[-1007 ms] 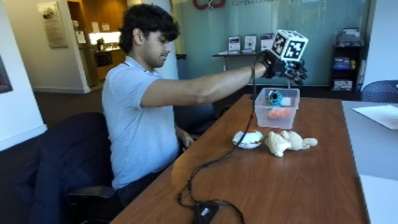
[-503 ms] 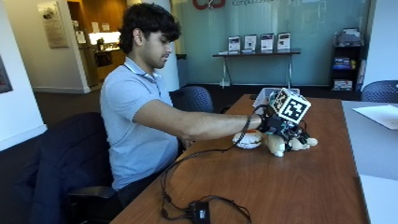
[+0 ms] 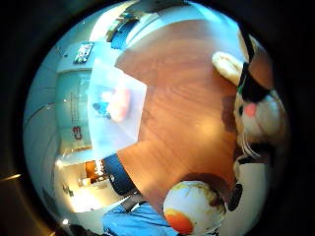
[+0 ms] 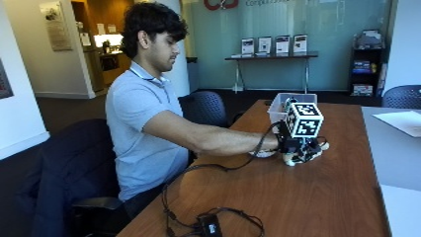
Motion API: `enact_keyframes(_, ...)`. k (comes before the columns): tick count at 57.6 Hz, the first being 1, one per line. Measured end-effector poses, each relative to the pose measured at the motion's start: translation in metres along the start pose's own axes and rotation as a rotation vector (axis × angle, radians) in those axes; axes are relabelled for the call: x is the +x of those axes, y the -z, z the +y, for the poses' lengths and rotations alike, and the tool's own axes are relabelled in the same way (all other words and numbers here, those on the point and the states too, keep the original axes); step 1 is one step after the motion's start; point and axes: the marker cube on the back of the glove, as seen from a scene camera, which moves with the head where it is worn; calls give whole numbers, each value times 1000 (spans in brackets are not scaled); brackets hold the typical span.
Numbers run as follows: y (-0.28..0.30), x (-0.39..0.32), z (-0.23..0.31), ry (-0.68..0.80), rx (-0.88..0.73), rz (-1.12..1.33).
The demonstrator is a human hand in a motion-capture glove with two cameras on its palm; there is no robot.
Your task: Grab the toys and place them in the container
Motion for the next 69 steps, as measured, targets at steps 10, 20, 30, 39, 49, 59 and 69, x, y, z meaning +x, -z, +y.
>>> enact_keyframes(10, 26, -2, -5, -28, 24, -120)
enact_keyframes(20, 94, -41, -17, 7, 118, -131)
enact_keyframes(30, 176, -116, -19, 135, 242, -99)
enact_keyframes(39, 218, -192, -13, 281, 296, -65)
enact_keyframes(49, 206, -283, -19, 418, 255, -30)
enact_keyframes(59, 179, -329, -26, 507, 126, -63)
enact_keyframes(69, 167, -307, -25, 464, -4, -22)
